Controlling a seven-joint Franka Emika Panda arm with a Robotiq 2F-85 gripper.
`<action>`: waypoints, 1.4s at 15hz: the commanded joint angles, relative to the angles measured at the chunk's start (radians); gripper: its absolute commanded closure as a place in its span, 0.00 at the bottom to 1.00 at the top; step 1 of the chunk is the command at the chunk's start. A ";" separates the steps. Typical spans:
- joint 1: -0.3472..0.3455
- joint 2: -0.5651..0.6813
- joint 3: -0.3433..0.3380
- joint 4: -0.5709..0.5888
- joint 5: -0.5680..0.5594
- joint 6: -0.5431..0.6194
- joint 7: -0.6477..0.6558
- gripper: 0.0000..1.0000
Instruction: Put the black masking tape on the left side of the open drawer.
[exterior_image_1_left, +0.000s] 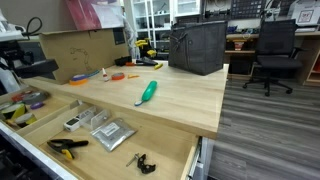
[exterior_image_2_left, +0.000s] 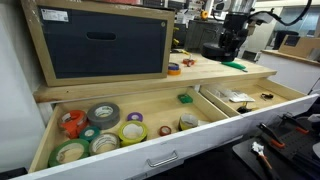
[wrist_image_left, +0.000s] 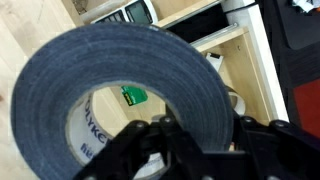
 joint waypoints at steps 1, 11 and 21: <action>0.023 0.054 0.025 0.067 0.005 0.004 -0.001 0.80; 0.053 0.082 0.083 0.074 0.043 -0.031 -0.077 0.80; 0.050 0.120 0.091 0.062 0.029 -0.003 -0.055 0.55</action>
